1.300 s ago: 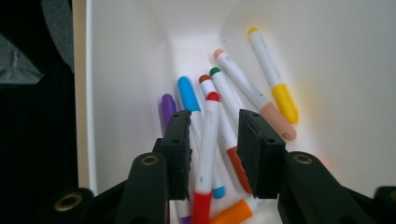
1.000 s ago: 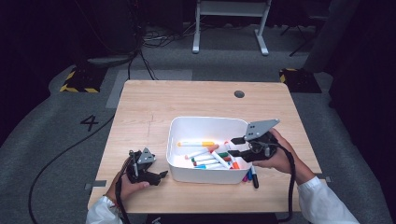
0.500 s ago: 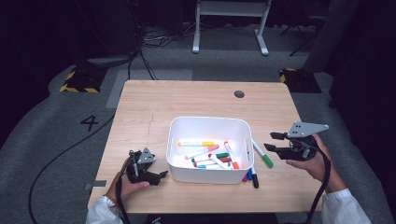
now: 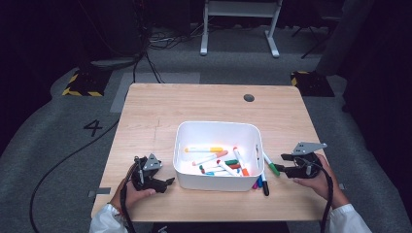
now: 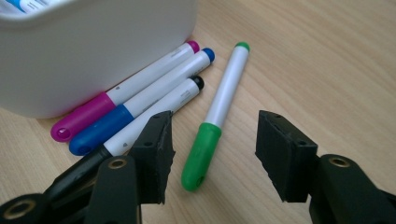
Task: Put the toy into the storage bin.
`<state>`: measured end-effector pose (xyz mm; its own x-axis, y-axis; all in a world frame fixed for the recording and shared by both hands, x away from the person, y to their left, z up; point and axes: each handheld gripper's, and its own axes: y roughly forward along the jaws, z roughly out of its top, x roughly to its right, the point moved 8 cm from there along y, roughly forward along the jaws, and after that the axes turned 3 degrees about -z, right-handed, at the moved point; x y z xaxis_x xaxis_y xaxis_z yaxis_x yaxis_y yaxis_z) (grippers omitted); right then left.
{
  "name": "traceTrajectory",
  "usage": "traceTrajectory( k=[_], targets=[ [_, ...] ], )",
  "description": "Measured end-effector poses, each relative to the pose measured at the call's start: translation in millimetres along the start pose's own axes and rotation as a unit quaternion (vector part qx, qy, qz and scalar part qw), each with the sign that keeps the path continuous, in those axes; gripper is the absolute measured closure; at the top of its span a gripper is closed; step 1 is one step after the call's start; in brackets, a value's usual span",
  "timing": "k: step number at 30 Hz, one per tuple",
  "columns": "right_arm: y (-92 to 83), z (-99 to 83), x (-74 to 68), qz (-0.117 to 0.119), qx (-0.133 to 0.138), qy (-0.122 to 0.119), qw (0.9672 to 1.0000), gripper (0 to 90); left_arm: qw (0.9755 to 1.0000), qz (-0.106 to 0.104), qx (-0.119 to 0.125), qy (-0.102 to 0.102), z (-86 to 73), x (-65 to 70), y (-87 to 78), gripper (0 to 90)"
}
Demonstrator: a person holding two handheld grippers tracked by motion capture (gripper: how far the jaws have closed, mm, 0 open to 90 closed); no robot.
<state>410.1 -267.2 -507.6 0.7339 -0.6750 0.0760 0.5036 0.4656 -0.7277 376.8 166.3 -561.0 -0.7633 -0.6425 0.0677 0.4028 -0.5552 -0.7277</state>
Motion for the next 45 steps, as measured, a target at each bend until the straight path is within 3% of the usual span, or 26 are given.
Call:
traceTrajectory(
  k=[10,14,17,19,26,35,45],
  targets=[
    [21.2,-13.2,-5.8,0.000,-0.025,0.003,0.9997,47.5,1.0000,0.000,0.000,0.000,0.0,0.0,0.0,15.4],
    [31.5,-21.9,0.3,-0.020,-0.043,0.024,0.9986,56.1,1.0000,0.000,0.000,0.000,0.0,0.0,0.0,15.4],
    [32.8,-22.4,3.1,-0.016,-0.031,0.037,0.9987,61.7,1.0000,0.000,0.000,0.000,0.0,0.0,0.0,15.3],
    [32.1,-23.0,7.2,-0.026,-0.028,0.048,0.9981,72.3,1.0000,0.000,0.000,0.000,0.0,0.0,0.0,15.4],
    [30.7,-24.9,15.0,-0.030,-0.021,0.061,0.9975,75.2,1.0000,0.000,0.000,0.000,0.0,0.0,0.0,15.4],
    [4.6,-9.7,28.0,-0.045,0.019,0.066,0.9966,75.2,1.0000,0.000,0.000,0.000,0.0,0.0,0.0,15.4],
    [-43.5,44.8,31.8,-0.044,0.085,0.030,0.9949,75.2,1.0000,-0.002,0.000,-0.002,-0.2,0.6,0.1,15.4]
  ],
)
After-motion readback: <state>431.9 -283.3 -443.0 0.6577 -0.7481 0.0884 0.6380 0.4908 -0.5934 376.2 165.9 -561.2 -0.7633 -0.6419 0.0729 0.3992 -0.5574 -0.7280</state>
